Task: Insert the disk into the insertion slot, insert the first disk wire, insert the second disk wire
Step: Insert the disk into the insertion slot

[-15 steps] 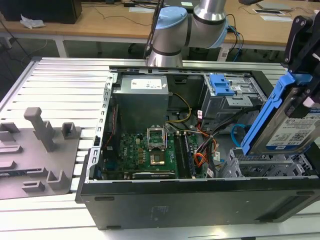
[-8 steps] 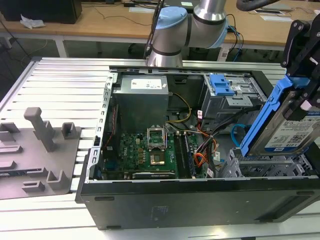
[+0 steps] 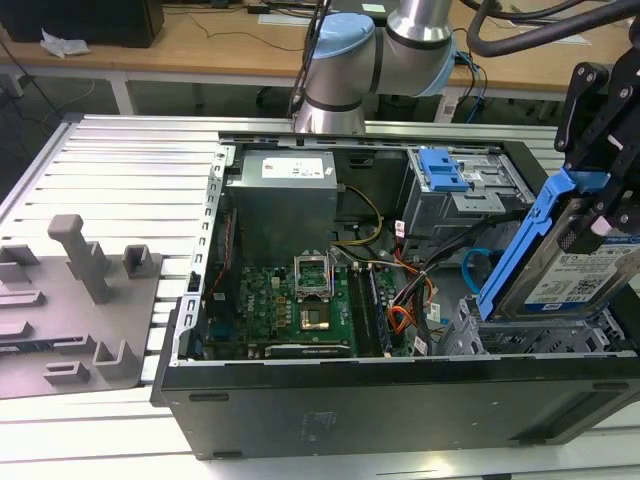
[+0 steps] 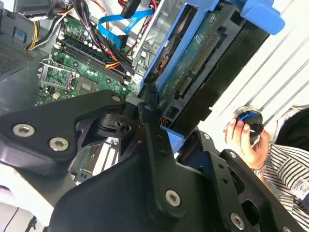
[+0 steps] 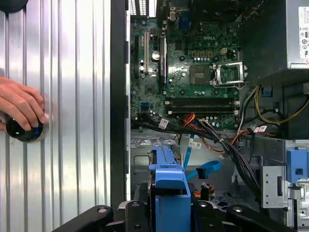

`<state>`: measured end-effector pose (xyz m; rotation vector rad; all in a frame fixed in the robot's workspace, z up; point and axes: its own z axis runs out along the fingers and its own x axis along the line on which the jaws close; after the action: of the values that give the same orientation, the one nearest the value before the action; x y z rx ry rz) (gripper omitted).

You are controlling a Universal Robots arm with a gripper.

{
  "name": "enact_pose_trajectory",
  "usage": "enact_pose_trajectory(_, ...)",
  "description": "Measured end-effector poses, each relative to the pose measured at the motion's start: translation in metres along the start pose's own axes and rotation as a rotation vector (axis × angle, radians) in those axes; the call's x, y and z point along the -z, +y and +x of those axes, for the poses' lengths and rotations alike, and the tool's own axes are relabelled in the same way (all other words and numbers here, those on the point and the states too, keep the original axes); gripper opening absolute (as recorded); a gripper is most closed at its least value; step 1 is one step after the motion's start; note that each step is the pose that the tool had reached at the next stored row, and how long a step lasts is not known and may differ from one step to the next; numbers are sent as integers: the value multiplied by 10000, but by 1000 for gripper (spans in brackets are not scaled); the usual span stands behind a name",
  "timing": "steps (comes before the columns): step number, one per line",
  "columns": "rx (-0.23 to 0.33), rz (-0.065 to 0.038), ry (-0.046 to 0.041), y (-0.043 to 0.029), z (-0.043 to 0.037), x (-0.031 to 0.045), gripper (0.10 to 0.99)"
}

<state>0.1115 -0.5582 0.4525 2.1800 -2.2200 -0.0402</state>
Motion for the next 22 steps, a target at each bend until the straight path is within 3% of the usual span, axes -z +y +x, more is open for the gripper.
enact_pose_trajectory(4, 0, -1, 0, -14, -49, -31, 365)
enact_pose_trajectory(9, 0, 0, -5, -22, -54, -112, 365)
enact_pose_trajectory(13, 4, -3, -118, -22, -55, -136, 365)
enact_pose_trajectory(16, 4, -3, -105, -24, -55, -174, 365)
enact_pose_trajectory(22, 5, -2, -117, -29, -55, -303, 365)
